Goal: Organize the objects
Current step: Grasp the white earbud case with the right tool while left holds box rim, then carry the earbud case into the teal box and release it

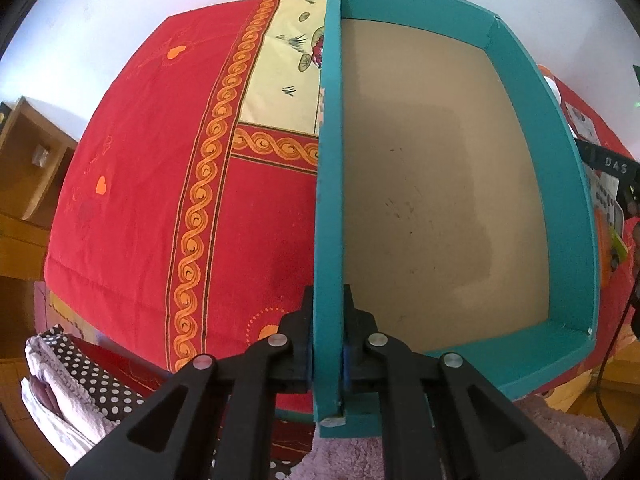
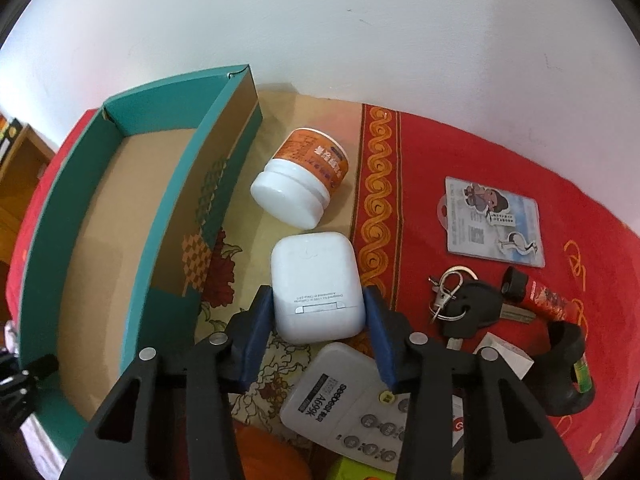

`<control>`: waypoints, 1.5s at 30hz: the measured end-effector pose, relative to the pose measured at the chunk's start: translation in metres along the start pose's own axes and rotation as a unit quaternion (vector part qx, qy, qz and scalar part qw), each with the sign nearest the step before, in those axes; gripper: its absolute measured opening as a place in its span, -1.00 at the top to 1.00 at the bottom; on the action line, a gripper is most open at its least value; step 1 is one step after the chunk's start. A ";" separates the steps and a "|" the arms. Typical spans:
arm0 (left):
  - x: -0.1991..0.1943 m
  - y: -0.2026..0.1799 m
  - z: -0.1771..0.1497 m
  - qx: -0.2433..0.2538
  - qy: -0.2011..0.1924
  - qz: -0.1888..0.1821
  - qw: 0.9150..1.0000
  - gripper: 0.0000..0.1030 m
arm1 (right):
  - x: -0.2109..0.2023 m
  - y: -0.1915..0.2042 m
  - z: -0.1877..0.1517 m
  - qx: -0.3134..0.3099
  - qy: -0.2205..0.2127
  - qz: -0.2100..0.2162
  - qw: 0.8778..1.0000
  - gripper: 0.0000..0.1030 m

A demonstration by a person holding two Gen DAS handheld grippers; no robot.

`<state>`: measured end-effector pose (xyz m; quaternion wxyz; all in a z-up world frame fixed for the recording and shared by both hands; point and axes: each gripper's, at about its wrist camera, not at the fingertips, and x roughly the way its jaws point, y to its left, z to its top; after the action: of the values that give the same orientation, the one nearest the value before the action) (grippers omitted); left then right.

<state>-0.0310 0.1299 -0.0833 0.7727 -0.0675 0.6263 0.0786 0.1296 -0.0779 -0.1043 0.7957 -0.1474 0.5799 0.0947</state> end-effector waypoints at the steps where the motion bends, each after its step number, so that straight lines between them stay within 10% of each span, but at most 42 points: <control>1: 0.000 -0.001 -0.001 0.003 -0.002 0.001 1.000 0.85 | -0.003 -0.002 0.000 0.002 -0.003 0.001 1.000 0.11; 24: -0.012 -0.028 -0.007 0.046 -0.005 0.000 0.999 0.84 | -0.091 0.090 0.057 -0.084 -0.026 0.077 0.993 0.12; 45: -0.014 -0.024 -0.014 0.061 -0.011 -0.011 0.998 0.82 | 0.048 0.184 0.107 -0.166 0.021 0.062 0.984 0.12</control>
<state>-0.0428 0.1033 -0.0721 0.7833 -0.0256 0.6203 0.0326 0.1808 0.1305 -0.1427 0.7406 -0.2434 0.5803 0.2355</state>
